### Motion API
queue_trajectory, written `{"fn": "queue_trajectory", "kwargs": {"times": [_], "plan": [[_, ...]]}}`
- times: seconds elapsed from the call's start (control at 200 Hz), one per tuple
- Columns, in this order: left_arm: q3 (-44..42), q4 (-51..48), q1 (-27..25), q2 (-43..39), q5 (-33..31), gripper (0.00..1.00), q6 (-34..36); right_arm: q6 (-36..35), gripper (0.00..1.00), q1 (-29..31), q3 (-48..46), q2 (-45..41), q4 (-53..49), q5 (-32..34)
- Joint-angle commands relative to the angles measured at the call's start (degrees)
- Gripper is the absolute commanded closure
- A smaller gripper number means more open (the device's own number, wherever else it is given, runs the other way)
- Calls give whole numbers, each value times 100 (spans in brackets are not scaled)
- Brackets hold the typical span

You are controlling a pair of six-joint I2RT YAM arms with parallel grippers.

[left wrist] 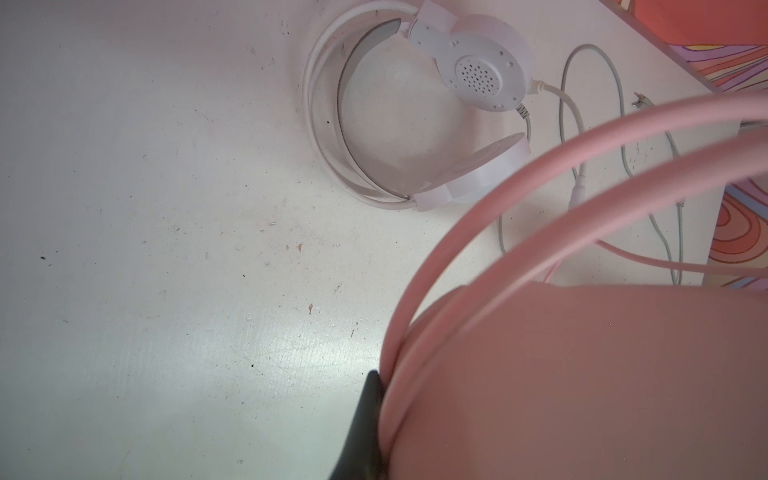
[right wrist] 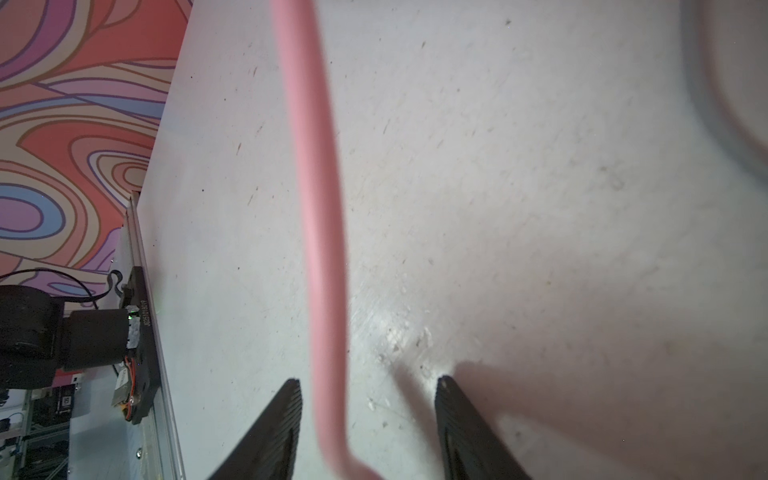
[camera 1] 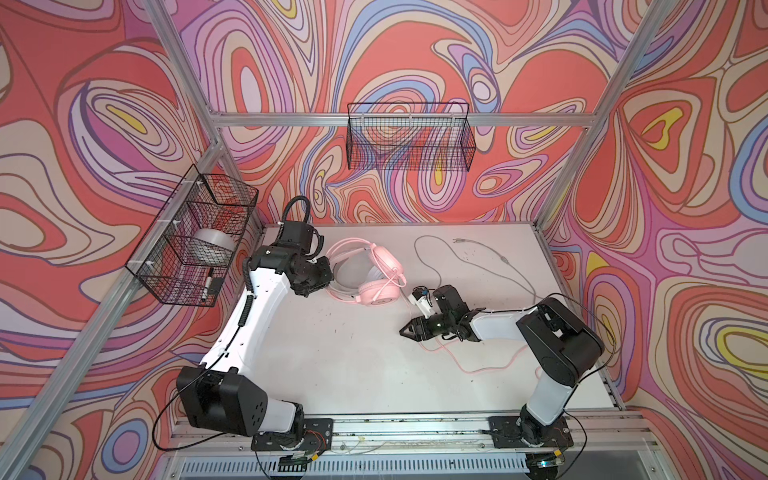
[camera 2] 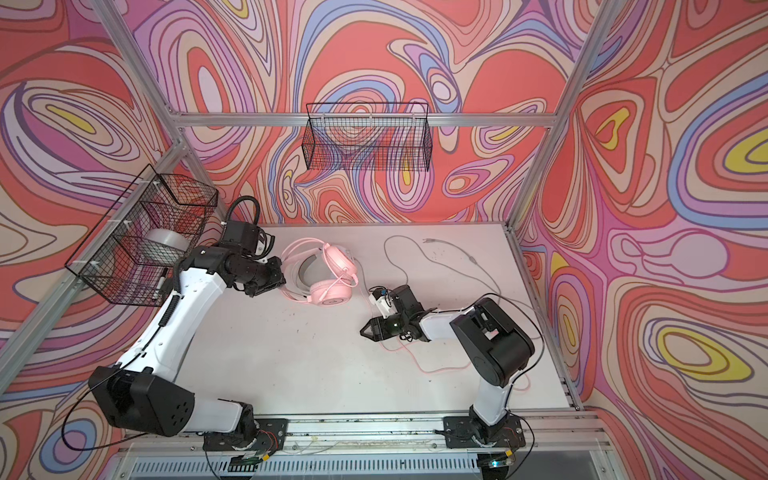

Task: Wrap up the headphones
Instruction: 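Lift the pink headset with the left gripper while the right lowers to its cable, then grasp the pink cable with the right gripper and lift it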

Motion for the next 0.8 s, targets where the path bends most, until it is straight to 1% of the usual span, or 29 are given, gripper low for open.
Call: {"fn": "queue_trajectory", "kwargs": {"times": [0.0,0.04,0.135,0.22,0.311,0.411,0.576,0.601,0.721,0.791], "plan": [[223,348,116,18,64,100,-279,36,49,46,-219,40,-217,-26],[235,413,173,33,96,100,-334,2,52,52,-236,25,-272,0],[365,445,306,114,104,100,-459,-90,54,46,-250,5,-446,70],[463,464,348,180,2,100,-487,-179,59,51,-238,-17,-601,167],[466,535,408,211,16,100,-515,-222,61,45,-271,-31,-673,241],[359,685,466,211,83,100,-607,-236,67,51,-294,-30,-710,218],[258,702,554,203,40,100,-601,-235,68,53,-365,-32,-771,371],[251,700,572,195,17,100,-599,-228,69,50,-383,-190,-777,399],[210,701,644,161,-67,100,-581,-220,73,46,-460,-319,-815,523],[197,709,673,166,-106,100,-579,-240,74,52,-471,-379,-881,591]]}}
